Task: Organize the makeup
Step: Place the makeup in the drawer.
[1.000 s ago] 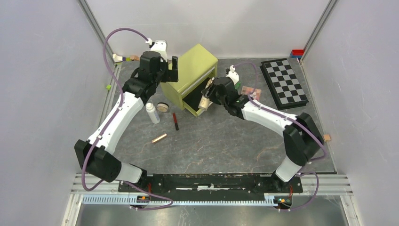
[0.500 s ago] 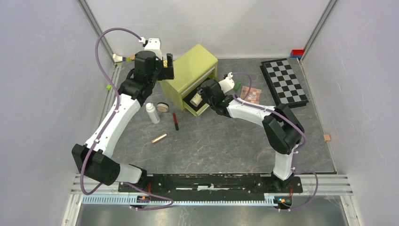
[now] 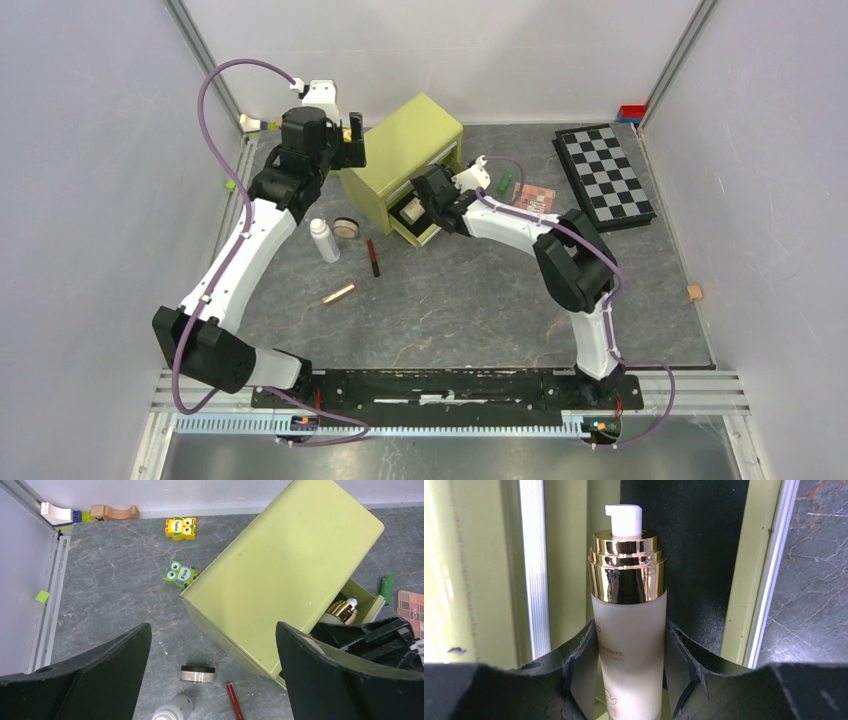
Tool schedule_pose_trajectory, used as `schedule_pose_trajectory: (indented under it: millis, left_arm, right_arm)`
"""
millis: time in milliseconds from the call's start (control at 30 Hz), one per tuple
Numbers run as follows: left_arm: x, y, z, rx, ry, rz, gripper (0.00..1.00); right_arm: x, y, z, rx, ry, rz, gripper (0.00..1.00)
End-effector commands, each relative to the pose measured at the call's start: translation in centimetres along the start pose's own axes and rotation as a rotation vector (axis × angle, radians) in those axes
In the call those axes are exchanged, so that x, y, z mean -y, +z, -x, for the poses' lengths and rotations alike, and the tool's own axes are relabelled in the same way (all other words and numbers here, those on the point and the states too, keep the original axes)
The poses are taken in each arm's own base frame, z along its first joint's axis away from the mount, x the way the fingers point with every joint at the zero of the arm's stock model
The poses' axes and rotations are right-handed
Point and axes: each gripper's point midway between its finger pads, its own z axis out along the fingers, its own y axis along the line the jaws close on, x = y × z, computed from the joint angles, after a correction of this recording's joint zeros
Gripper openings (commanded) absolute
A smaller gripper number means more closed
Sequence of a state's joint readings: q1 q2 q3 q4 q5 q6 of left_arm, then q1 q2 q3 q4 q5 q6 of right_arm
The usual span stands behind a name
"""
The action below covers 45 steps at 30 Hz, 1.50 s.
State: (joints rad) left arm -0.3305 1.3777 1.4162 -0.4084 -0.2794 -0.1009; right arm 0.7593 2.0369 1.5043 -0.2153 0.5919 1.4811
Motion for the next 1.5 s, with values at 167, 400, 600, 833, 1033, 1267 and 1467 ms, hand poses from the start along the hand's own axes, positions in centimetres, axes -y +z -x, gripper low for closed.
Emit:
schedule_pose_trajectory:
  millis: [167,400,600,833,1033,1267,1467]
  left_arm:
    - [-0.2,-0.1,1.6,0.050,0.004,-0.020,1.00]
    - [-0.2,0.2,1.4,0.038,-0.017,-0.036,1.00]
    - [-0.4,0.4,1.4,0.034,-0.026,-0.040,1.00]
    - [-0.7,0.6,1.3,0.028,-0.028,-0.037,1.00]
    - [-1.0,0.6,1.3,0.027,-0.030,-0.029,1.00]
    - [-1.0,0.6,1.3,0.026,-0.032,-0.031,1.00]
    - [-1.1,0.7,1.3,0.026,-0.031,-0.028,1.00]
  right_arm:
    - [-5.1,1.0,0.2,0.031,0.089,0.076,0.00]
    - [-3.4,1.8,-1.0,0.004,0.085,0.041,0.04]
    - [-2.9,2.2,-1.6,-0.025,0.078,0.036,0.27]
    - [-3.3,2.0,-1.3,-0.045,0.054,0.051,0.46]
    - [-3.2,1.7,-1.4,-0.066,0.048,0.060,0.57]
    - [-3.7,1.0,-0.7,-0.059,0.024,0.075,0.59]
    - [-4.1,-0.9,1.5,-0.010,0.017,0.102,0.58]
